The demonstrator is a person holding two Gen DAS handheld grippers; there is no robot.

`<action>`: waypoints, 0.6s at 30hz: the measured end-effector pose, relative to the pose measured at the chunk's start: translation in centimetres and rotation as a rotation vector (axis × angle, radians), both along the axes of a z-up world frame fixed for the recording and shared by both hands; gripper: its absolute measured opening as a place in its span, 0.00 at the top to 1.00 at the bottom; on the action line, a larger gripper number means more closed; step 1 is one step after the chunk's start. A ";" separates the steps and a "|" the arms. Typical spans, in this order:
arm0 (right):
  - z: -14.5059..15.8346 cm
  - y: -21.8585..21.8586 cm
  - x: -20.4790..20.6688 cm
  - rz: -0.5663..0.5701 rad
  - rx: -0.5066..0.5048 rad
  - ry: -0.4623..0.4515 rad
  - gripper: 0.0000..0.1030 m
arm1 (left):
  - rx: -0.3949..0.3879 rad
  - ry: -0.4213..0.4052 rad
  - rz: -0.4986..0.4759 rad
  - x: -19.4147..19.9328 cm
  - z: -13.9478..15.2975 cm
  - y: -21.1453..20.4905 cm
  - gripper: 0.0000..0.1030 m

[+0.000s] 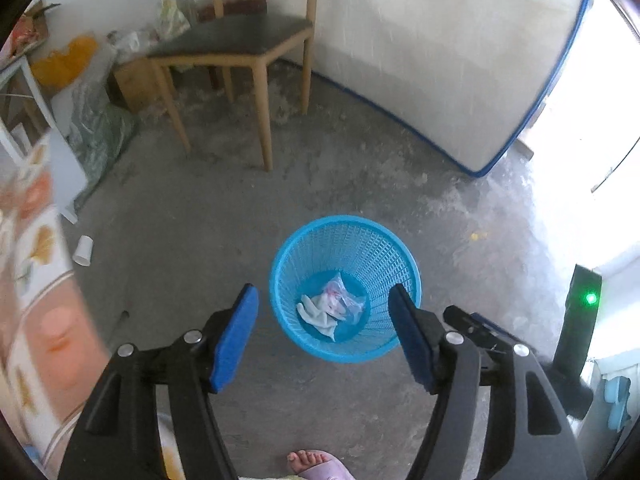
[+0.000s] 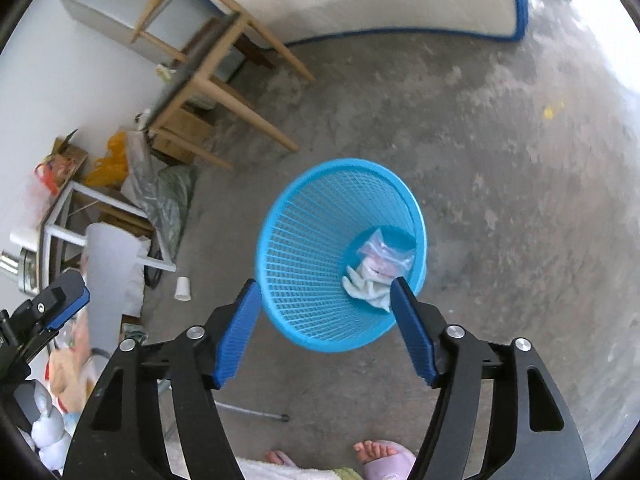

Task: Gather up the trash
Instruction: 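Carry tissue and plastic bag to the blue basket and open both tools, then move both tools back over the pile of snacks on the table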

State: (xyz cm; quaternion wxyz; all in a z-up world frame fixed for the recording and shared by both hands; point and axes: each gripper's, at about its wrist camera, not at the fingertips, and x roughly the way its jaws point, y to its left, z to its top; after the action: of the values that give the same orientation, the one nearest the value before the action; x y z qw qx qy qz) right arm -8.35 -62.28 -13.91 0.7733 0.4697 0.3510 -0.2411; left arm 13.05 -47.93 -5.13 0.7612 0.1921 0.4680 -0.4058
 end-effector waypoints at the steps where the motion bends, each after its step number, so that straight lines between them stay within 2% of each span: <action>1: 0.6 0.4 -0.1 0.010 -0.009 -0.003 0.33 | -0.010 -0.007 0.004 -0.1 0.7 0.9 0.35; 6: 4.5 3.3 -0.4 0.084 -0.057 -0.058 0.27 | -0.097 -0.066 0.058 -0.7 4.9 7.8 0.32; 9: 6.4 5.3 -0.1 0.137 -0.087 -0.086 0.25 | -0.146 -0.104 0.118 -0.9 7.2 13.3 0.31; 13: 8.8 8.2 1.2 0.235 -0.153 -0.104 0.25 | -0.178 -0.162 0.200 -1.7 8.8 20.3 0.30; 18: 12.8 13.0 3.7 0.418 -0.283 -0.168 0.21 | -0.213 -0.218 0.296 -2.6 10.1 28.4 0.29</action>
State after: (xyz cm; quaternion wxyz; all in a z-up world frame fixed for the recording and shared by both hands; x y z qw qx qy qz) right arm -4.62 -49.26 -1.10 0.8907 0.2926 0.3379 -0.0830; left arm 10.48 -19.54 4.93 0.8746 0.0826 0.3604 -0.3137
